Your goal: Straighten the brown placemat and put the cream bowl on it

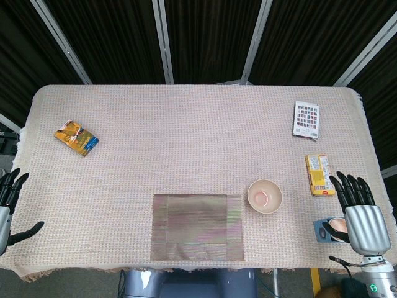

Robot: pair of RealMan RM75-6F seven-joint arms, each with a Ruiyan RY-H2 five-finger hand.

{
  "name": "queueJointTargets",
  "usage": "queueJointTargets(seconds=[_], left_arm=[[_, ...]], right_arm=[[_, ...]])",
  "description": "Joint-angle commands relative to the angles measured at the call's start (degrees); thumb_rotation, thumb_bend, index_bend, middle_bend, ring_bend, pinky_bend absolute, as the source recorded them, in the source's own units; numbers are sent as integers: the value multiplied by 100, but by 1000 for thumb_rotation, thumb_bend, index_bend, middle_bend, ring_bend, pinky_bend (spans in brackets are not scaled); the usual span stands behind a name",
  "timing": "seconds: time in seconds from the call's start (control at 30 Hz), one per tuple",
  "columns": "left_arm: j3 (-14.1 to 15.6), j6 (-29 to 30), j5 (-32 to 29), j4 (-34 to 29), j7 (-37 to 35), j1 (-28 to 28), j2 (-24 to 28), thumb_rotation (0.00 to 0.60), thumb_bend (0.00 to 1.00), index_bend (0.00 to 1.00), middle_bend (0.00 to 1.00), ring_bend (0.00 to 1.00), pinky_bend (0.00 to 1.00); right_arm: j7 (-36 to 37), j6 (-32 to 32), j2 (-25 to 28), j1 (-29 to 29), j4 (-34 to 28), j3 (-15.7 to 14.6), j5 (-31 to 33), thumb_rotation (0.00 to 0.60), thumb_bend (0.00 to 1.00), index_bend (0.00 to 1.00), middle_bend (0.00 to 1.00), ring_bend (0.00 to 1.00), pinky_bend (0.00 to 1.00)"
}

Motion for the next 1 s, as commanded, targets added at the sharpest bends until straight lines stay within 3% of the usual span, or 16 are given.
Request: queueJointTargets(seconds=[0.03, 0.3, 0.5, 0.73, 0.93, 1.0], left_arm=[[3, 1, 8, 2, 0, 1, 4, 600, 0, 0, 0, 0, 0], [-14, -5, -70, -24, -16, 6, 21, 600, 0, 0, 0, 0, 0], [-73, -103, -252, 28, 119, -47, -43, 600, 0, 0, 0, 0, 0], [-160, -203, -531, 67, 365, -114, -170, 600, 0, 0, 0, 0, 0], [-137, -265, -579, 97, 460, -132, -222, 600, 0, 0, 0, 0, 0], [-132, -251, -560, 100, 459, -128, -229, 600, 0, 0, 0, 0, 0]], right_arm=[[-9, -20, -7, 7, 8, -8, -6, 600, 0, 0, 0, 0, 0], [-143, -435, -142, 152, 23, -192, -137, 600, 0, 0, 0, 0, 0], [-223, -1670, -435, 706, 157, -417, -178, 600, 0, 1, 0, 0, 0], [-664, -2790, -1053, 1372, 651, -213, 360, 600, 0, 39, 0, 0, 0], [-897, -3026, -1544, 1570, 1090, -98, 672, 600, 1, 103, 0, 0, 0], [-945, -3021, -1707, 1613, 1274, -42, 768, 600, 32, 191, 0, 0, 0]])
